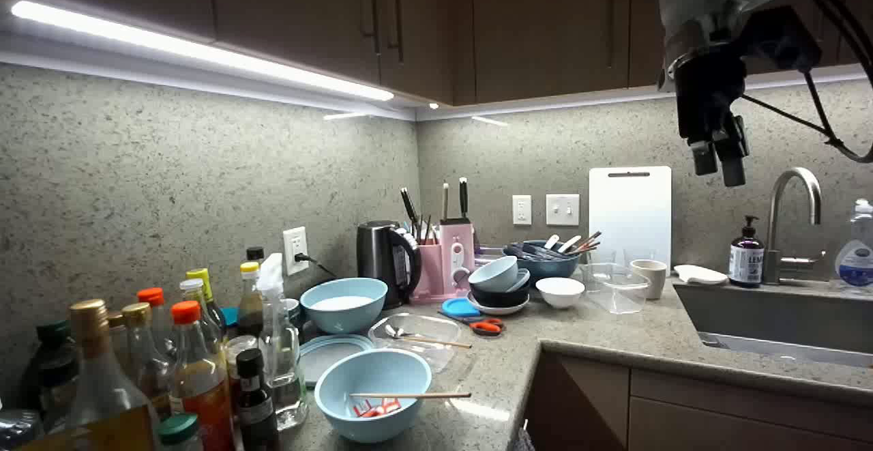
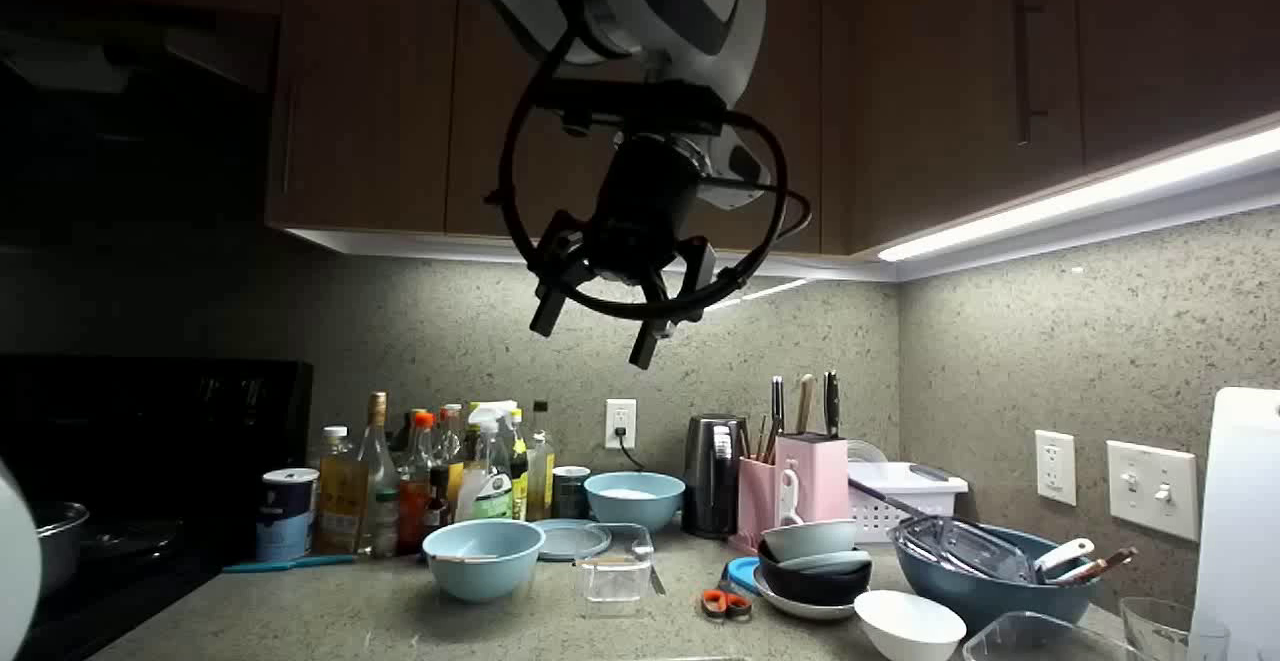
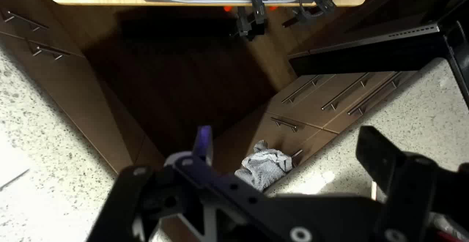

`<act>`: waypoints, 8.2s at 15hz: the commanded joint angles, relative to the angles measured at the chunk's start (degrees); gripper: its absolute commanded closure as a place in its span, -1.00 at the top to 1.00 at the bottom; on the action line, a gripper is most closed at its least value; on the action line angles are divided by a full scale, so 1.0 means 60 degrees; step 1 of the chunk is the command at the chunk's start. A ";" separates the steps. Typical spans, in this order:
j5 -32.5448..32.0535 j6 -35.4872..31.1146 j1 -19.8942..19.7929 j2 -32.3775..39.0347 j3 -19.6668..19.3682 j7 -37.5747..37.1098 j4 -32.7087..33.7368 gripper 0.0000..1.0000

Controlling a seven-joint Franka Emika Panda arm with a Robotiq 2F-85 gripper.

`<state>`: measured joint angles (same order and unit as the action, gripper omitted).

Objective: Use the chopstick to stir in the bowl

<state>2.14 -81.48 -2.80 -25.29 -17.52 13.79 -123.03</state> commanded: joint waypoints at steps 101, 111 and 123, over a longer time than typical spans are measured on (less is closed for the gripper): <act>-0.0018 -0.7531 0.2060 0.7786 0.4602 -0.0995 0.1813 0.31; -0.0093 -0.7576 0.2079 0.7797 0.4586 -0.0971 0.1805 -0.96; -0.2577 -0.2803 0.3441 0.5828 0.4710 -0.4142 0.1888 -0.96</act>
<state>-9.46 -104.59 16.21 13.79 9.93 -6.02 -111.67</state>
